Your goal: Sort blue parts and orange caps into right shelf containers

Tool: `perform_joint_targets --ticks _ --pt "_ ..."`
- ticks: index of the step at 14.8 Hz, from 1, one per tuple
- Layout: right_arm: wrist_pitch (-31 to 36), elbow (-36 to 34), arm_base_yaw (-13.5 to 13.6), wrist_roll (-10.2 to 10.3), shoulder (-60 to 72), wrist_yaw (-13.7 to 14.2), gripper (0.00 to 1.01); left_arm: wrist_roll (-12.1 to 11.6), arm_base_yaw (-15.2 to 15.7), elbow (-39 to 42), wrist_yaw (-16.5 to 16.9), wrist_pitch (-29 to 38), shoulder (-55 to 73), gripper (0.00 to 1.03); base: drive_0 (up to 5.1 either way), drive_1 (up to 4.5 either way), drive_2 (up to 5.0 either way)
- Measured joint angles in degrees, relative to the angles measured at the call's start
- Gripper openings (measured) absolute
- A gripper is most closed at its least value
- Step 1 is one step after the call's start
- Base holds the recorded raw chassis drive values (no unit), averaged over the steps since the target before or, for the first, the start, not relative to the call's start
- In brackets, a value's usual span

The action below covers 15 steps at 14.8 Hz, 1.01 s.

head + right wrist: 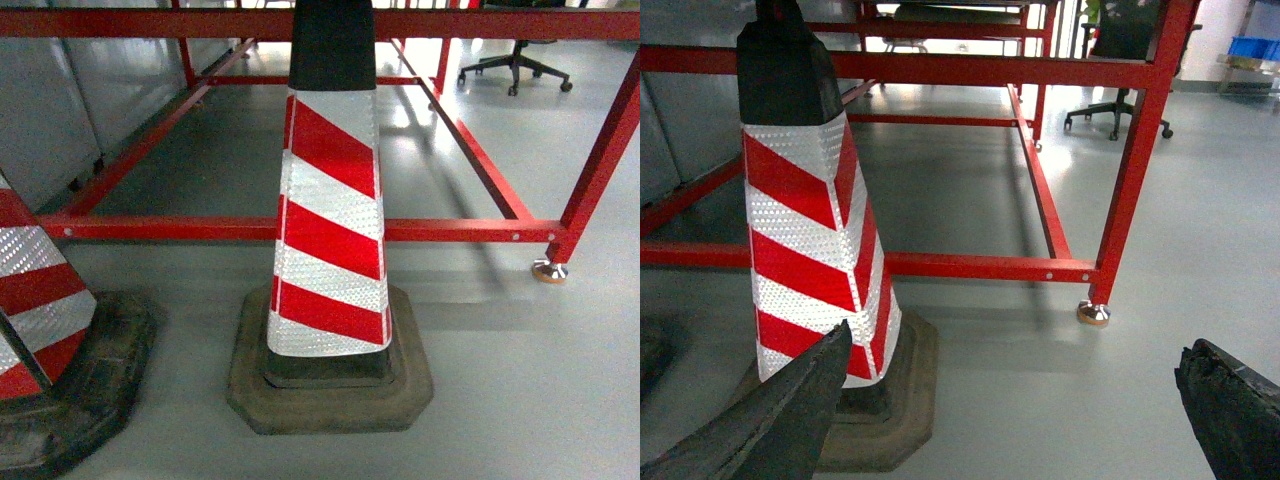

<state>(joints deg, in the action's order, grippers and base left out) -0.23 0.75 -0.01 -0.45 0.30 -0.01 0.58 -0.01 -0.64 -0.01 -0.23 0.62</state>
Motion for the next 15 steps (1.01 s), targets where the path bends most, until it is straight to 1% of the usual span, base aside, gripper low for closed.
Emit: perform_joint_targets --ticks 15 --pt "-0.2 0.0 0.0 0.0 0.0 0.0 0.98 0.0 0.0 0.0 0.0 -0.2 0.0 0.98 0.0 0.0 0.0"
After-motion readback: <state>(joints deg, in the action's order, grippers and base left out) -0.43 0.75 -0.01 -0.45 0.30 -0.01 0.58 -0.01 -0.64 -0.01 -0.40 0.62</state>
